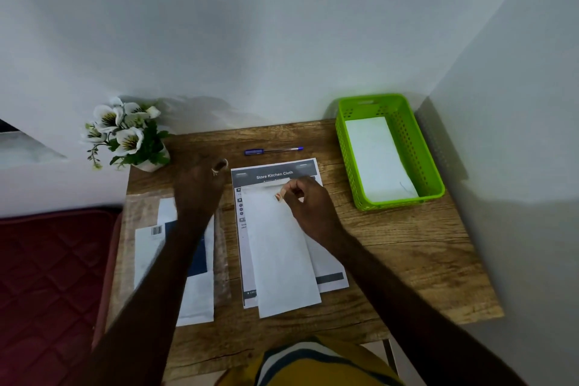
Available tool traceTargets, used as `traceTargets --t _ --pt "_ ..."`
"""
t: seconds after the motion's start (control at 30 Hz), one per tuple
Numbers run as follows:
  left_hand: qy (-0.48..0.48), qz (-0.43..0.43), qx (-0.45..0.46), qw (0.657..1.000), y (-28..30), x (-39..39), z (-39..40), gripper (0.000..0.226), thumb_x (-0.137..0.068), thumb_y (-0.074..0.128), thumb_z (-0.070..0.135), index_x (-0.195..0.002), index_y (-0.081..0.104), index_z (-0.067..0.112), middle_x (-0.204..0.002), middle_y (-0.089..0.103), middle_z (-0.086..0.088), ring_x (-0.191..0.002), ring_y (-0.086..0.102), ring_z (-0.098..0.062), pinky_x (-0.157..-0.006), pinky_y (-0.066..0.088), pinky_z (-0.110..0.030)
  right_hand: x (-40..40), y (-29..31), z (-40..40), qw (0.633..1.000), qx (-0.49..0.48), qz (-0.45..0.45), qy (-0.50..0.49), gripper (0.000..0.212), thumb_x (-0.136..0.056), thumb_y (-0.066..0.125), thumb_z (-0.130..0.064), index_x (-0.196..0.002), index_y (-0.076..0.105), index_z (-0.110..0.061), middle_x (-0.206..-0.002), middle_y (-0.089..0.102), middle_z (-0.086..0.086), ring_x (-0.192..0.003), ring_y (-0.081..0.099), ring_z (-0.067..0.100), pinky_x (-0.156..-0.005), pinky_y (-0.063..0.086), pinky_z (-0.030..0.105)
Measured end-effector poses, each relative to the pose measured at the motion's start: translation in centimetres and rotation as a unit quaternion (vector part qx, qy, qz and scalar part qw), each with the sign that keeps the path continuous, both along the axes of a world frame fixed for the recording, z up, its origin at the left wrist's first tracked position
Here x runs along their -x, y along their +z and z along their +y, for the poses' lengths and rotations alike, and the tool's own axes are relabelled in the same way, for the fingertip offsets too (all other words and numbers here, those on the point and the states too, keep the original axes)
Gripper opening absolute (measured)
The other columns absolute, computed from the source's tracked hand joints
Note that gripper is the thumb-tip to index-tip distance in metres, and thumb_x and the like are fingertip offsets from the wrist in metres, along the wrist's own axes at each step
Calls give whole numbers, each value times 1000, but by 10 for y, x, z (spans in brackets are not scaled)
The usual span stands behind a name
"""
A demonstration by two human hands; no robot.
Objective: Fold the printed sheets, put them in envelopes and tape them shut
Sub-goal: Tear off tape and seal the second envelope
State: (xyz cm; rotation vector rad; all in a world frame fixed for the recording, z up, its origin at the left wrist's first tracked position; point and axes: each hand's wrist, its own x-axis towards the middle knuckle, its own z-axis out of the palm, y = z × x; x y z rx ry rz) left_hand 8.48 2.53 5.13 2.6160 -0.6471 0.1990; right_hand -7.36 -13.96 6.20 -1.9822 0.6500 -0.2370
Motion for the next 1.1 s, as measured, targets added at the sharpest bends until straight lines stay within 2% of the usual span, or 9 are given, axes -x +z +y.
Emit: traceTargets --t 0.1,0.2,0.43,0.53,0.6,0.67,0.73,0.9,1.1 --pt "-79 141 95 982 15 21 -7 29 -99 61 47 -103 76 23 -91 71 7 -77 66 -6 -66 53 -29 1 7 -7 990 110 -14 86 11 -100 61 -19 -94 68 -13 -100 64 1 -90 61 14 -76 49 31" --pt "-155 286 136 936 22 41 -8 27 -90 71 47 -102 79 24 -93 75 16 -84 69 4 -71 50 -10 0 13 -12 972 187 0 141 13 -102 58 -25 -100 67 -17 -105 60 0 -95 57 13 -73 47 29" --pt "-158 345 160 911 10 52 -10 18 -86 79 34 -95 82 18 -90 77 11 -84 70 -3 -71 50 -6 -2 17 -14 957 220 -5 190 11 -101 60 -26 -102 68 -19 -110 60 1 -106 56 15 -75 47 28" --pt "-131 354 205 903 8 56 -12 11 -87 77 32 -93 79 24 -87 75 15 -81 70 0 -67 51 -8 0 14 -10 980 149 -21 131 14 -99 65 -30 -107 69 -19 -106 64 -2 -96 61 11 -75 56 30" --pt "-82 370 245 892 7 61 -14 9 -88 75 34 -93 78 27 -85 76 14 -80 71 -3 -61 54 -12 1 14 -2 999 20 -23 20 28 -96 71 -28 -121 64 -17 -103 67 -1 -88 67 13 -68 60 32" --pt "-29 388 279 878 5 67 -17 7 -90 74 36 -91 76 30 -87 76 14 -83 72 -5 -60 55 -12 4 13 7 990 -119 -7 -73 39 -93 74 -26 -128 59 -17 -101 68 3 -84 72 18 -56 63 35" --pt "8 411 311 857 4 73 -19 7 -90 74 39 -92 75 33 -91 77 14 -85 73 -5 -62 56 -14 9 10 12 976 -190 21 -104 37 -93 74 -31 -125 62 -18 -101 70 4 -80 74 19 -54 63 34" --pt "44 443 351 824 2 87 -24 8 -90 72 42 -94 73 35 -92 76 16 -86 75 -6 -66 58 -18 15 6 18 952 -285 45 -103 35 -91 75 -41 -109 73 -12 -95 74 4 -79 75 19 -60 64 32" --pt "55 438 341 830 -2 95 -29 18 -93 69 39 -105 73 26 -101 75 6 -91 74 -12 -72 59 -21 11 4 20 938 -322 30 -128 32 -88 78 -41 -103 76 -13 -91 76 4 -77 75 18 -60 63 31"
